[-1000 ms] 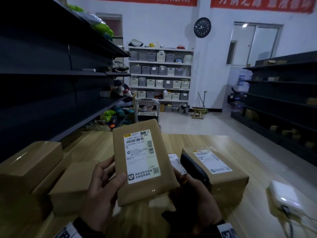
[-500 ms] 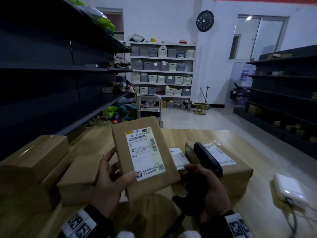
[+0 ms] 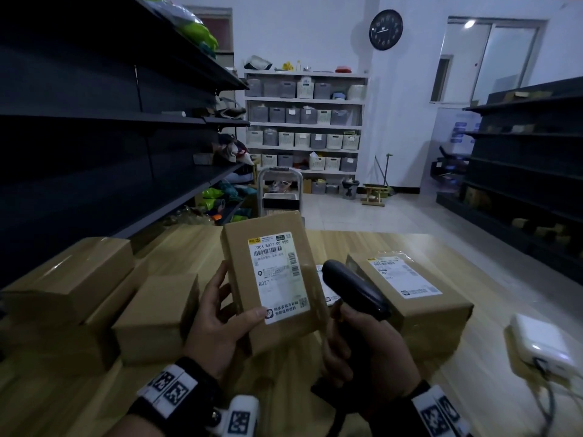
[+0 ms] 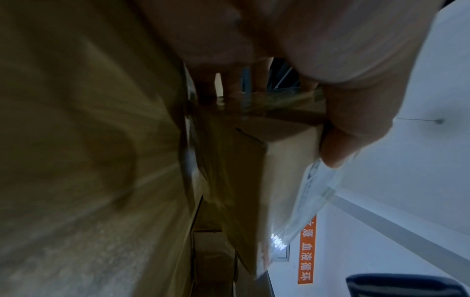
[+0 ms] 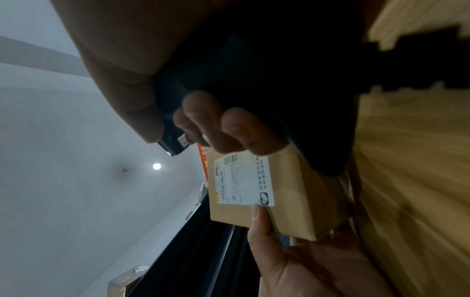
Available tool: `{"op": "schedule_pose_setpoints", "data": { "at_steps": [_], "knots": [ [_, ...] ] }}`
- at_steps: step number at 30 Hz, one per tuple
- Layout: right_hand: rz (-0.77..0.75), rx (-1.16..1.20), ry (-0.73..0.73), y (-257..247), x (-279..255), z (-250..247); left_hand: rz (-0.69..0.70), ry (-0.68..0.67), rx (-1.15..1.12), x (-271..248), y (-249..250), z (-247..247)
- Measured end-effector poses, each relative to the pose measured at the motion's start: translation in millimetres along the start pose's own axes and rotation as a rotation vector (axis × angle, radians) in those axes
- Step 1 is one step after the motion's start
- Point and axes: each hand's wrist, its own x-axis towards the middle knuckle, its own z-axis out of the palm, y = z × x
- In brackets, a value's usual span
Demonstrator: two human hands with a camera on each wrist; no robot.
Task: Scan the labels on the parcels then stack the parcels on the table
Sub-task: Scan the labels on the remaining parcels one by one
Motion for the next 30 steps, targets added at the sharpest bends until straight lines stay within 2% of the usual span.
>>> {"op": "schedule_pose_setpoints", "data": {
  "at_steps": [6, 16, 22, 30],
  "knots": [
    [0.05, -0.117, 0.056, 3, 0, 1, 0.002, 0.024, 0.036, -3, 5, 7],
    [0.029, -0.133, 0.063, 7, 3, -2, -0.069, 0.122, 0.02, -8, 16, 13],
    [0.017, -0.085, 0.018, 7, 1, -5, -0.111, 0.146, 0.043, -7, 17, 11],
    [0.001, -0.088, 0.058, 9, 2, -5, -0.158, 0.182, 0.037, -7, 18, 9]
  ]
}}
